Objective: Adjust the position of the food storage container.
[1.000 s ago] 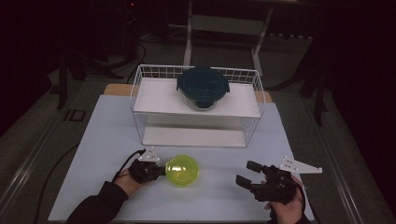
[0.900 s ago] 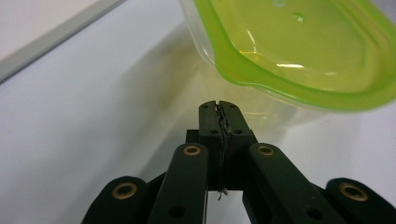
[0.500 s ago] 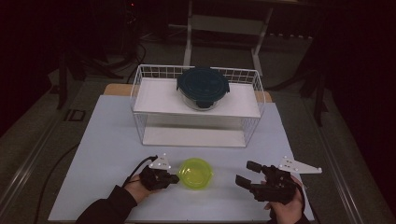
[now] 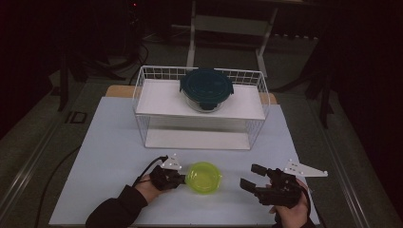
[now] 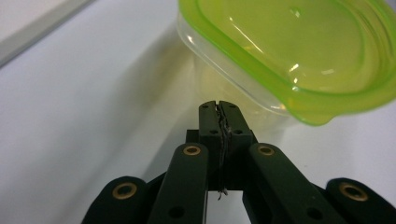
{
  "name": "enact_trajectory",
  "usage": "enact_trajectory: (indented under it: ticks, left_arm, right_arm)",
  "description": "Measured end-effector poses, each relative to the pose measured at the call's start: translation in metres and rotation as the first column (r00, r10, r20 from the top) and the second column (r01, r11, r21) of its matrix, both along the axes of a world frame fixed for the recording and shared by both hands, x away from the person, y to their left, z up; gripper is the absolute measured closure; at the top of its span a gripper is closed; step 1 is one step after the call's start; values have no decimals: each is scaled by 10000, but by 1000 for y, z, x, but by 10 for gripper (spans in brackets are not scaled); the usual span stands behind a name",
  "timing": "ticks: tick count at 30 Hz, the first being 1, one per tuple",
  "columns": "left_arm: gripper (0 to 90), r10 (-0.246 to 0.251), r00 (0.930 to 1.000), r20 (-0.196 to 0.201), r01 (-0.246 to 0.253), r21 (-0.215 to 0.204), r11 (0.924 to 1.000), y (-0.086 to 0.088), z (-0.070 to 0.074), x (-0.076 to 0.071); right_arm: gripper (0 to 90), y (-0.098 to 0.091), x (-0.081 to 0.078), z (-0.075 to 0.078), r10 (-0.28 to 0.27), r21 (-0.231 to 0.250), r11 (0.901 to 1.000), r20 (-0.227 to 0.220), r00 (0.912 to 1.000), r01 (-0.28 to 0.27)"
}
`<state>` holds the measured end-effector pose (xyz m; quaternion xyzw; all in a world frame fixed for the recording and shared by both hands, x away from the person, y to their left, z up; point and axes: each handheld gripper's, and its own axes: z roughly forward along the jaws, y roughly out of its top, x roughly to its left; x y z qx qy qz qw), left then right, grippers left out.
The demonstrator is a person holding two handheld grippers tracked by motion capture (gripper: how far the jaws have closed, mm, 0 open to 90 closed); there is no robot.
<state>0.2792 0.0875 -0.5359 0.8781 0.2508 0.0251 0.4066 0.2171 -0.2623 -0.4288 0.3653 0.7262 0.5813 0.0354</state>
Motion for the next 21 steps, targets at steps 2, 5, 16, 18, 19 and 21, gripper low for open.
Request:
enact_trajectory:
  ticks: [2,5,16,18,19,21]
  left_arm:
    - [880,-117,9999,-25,117,11,9999,-4,1,-1]
    - [880,-188,9998,-5,188,57,9998,-8,1,-1]
    - [880,-613,9979,-195,612,-48,9981,-29,-1,-3]
    - [880,-626,9978,-211,624,-79,9980,-32,-1,-3]
    - [880,-627,9977,-261,625,-106,9980,-33,-2,-3]
    - [879,-674,9973,-305,672,-83,9977,-34,-1,-3]
  right_arm:
    - [189,0,0,0,-3,-20,10000,20,10000,3]
    - [189,0,0,0,-1,-50,10000,25,10000,1]
    - [189,-1,1,-2,-48,-64,10000,8,10000,48]
    - [189,-1,1,-3,-42,-62,10000,-11,10000,42]
    - [189,0,1,-3,-41,-63,10000,-17,10000,41]
    - [189,0,1,-3,-48,-85,10000,0,10000,48]
